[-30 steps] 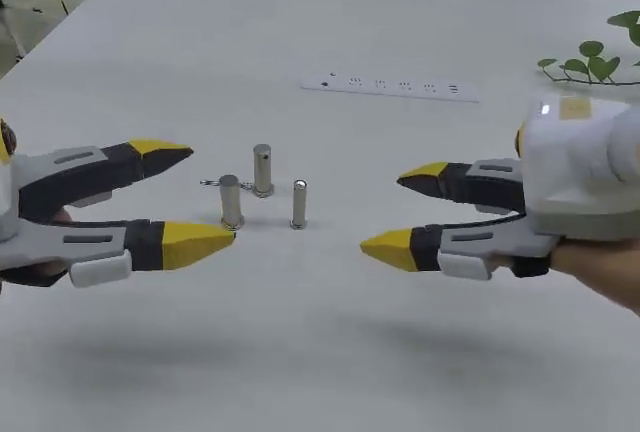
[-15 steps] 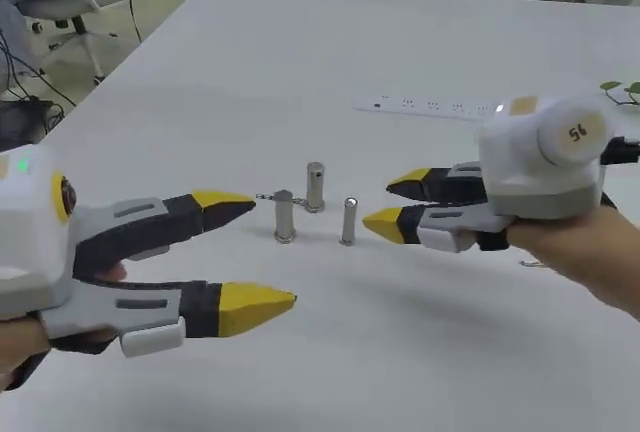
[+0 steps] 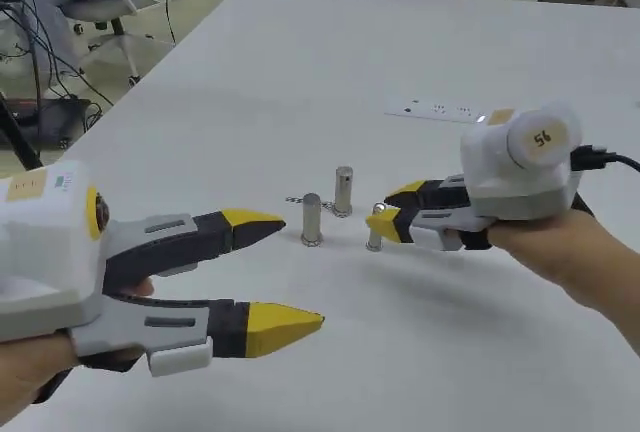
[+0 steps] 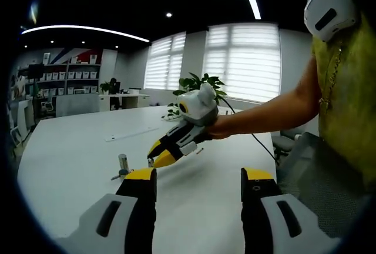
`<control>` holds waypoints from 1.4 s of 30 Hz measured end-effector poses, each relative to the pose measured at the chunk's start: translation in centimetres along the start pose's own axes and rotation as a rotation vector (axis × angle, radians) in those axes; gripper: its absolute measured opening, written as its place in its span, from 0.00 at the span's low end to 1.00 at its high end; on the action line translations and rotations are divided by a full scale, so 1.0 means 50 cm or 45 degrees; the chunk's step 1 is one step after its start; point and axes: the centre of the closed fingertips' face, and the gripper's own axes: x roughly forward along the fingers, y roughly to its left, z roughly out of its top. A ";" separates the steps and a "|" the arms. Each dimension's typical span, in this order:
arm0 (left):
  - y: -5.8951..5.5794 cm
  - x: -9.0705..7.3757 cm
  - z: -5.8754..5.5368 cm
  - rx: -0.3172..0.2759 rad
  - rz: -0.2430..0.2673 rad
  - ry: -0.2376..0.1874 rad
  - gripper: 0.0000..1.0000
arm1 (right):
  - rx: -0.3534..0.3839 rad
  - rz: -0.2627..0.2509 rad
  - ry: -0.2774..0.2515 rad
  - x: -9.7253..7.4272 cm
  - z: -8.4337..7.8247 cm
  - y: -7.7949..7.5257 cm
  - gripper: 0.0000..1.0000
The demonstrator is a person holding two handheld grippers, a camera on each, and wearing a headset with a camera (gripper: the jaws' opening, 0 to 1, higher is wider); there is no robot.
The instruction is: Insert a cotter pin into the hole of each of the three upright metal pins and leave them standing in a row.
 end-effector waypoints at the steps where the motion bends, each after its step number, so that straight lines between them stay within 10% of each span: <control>1: -0.002 0.001 0.000 -0.002 -0.002 0.000 0.57 | 0.002 0.003 0.004 0.002 -0.001 0.000 0.24; 28: 0.007 0.004 -0.006 -0.012 -0.005 0.021 0.53 | -0.008 -0.029 0.028 0.015 -0.011 -0.011 0.10; 42: 0.006 0.015 -0.020 -0.009 -0.028 0.050 0.51 | -0.021 -0.024 0.070 -0.033 -0.029 0.032 0.09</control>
